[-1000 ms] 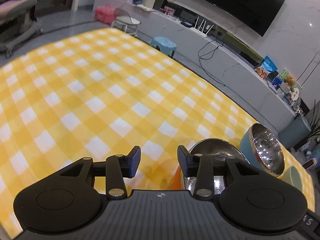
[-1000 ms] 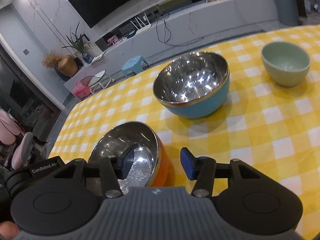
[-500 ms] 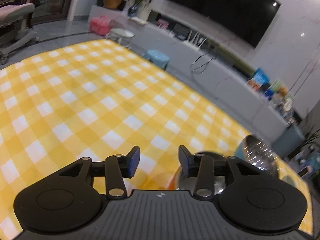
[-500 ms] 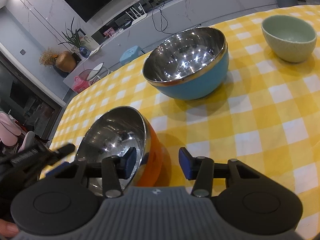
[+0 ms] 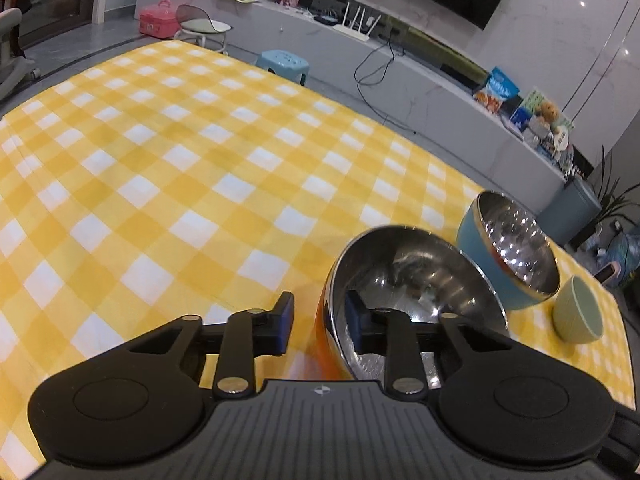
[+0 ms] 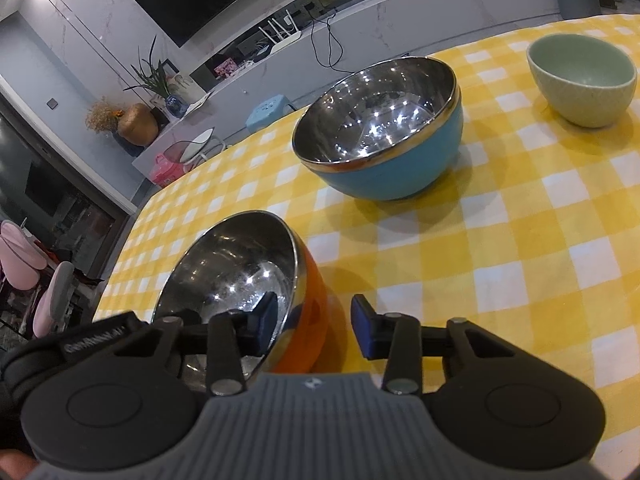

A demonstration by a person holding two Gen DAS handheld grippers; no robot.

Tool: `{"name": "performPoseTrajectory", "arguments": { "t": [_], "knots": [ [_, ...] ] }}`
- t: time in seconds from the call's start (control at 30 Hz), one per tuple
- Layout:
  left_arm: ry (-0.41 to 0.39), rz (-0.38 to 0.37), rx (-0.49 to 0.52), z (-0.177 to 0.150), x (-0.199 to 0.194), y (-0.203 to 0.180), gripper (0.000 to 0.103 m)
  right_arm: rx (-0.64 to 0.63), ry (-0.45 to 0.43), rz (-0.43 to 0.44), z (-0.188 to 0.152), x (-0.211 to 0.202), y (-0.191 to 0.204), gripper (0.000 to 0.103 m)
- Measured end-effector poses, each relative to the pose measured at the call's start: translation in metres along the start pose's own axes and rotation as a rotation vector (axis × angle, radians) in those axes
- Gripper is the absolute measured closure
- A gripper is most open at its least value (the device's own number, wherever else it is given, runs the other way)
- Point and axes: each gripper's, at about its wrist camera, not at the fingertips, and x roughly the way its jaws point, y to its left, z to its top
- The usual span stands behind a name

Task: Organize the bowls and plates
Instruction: 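Move both tools to the orange bowl and close them on its rim, then lift the orange bowl with both tools, carry it beside the plate stack, lower it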

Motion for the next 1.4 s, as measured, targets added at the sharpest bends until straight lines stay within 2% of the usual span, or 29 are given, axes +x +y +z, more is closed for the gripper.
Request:
{"name": "performPoseTrajectory", "arguments": {
  "t": [0.27, 0.77, 0.97, 1.2, 1.4],
  "knots": [
    [0.008, -0.006, 0.037, -0.003, 0.000, -0.006, 0.090, 0.000, 0.008, 0.036, -0.001, -0.001, 0.000, 0.075],
    [-0.002, -0.025, 0.101, -0.006, -0.012, -0.021, 0.094, 0.017, 0.013, -0.019, -0.004, -0.016, -0.005, 0.086],
    [0.009, -0.051, 0.126, -0.011, -0.030, -0.040, 0.094, 0.028, -0.002, -0.056, 0.001, -0.042, -0.009, 0.090],
    [0.043, -0.079, 0.102, -0.017, -0.054, -0.062, 0.093, 0.061, 0.002, -0.083, 0.011, -0.085, -0.018, 0.091],
    [0.069, -0.118, 0.077, -0.038, -0.073, -0.084, 0.093, 0.104, 0.008, -0.104, 0.007, -0.128, -0.040, 0.091]
  ]
}}
